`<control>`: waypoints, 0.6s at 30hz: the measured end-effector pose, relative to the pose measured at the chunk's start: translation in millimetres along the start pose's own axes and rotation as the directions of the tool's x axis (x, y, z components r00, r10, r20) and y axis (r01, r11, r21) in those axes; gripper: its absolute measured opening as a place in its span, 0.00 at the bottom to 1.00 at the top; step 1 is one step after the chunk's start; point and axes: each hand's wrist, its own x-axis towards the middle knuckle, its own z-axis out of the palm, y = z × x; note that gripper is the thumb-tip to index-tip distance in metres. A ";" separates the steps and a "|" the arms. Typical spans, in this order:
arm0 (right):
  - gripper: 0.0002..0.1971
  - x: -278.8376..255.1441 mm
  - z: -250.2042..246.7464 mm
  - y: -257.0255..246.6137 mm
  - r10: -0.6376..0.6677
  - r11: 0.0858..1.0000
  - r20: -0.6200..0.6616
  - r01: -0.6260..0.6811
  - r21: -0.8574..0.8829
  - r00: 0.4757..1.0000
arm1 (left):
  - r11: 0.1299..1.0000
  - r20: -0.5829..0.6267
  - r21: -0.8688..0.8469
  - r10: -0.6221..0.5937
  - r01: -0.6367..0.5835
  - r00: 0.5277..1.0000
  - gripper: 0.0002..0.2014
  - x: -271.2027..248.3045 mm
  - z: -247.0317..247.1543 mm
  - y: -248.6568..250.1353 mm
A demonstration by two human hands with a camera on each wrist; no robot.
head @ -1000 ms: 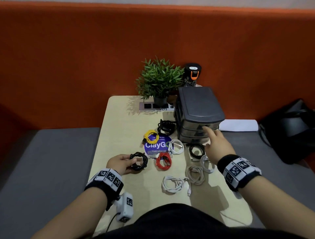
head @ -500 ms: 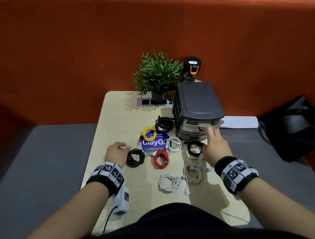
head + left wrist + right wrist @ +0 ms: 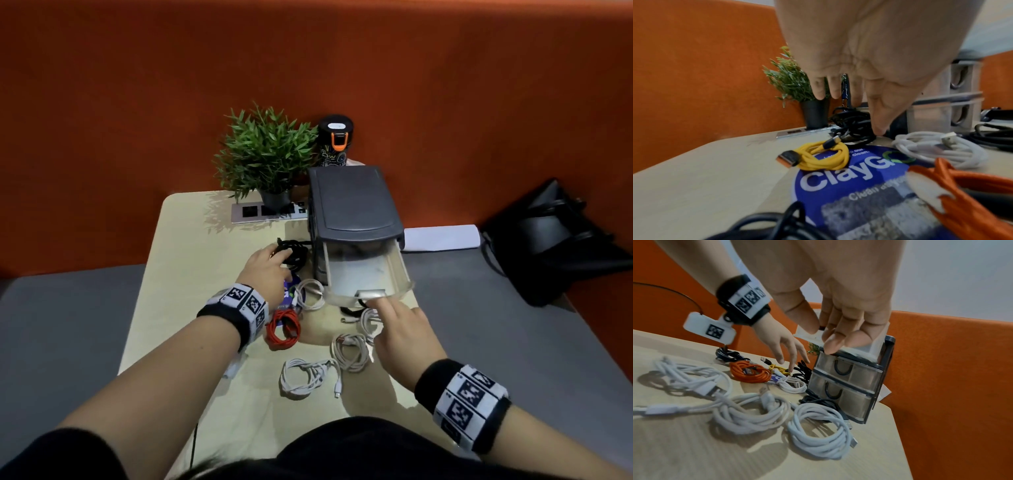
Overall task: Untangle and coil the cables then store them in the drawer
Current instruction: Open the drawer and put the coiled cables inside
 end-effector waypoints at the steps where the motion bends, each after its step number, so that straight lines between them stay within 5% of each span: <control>1: 0.24 -3.9 1.4 1.6 -0.014 1.000 -0.006 0.014 -0.005 1.000 | 0.999 0.048 0.032 -0.002 0.001 0.999 0.17 4.0 0.4 1.6; 11: 0.27 -20.1 4.2 8.9 -0.076 0.997 -0.027 0.076 -0.002 0.997 | 0.998 0.355 0.056 -0.056 0.038 0.933 0.21 26.5 0.7 9.1; 18: 0.24 -26.5 6.7 15.5 -0.199 0.978 -0.136 0.188 -0.089 0.971 | 0.996 0.267 0.055 -0.079 0.067 0.961 0.22 11.4 -3.6 14.8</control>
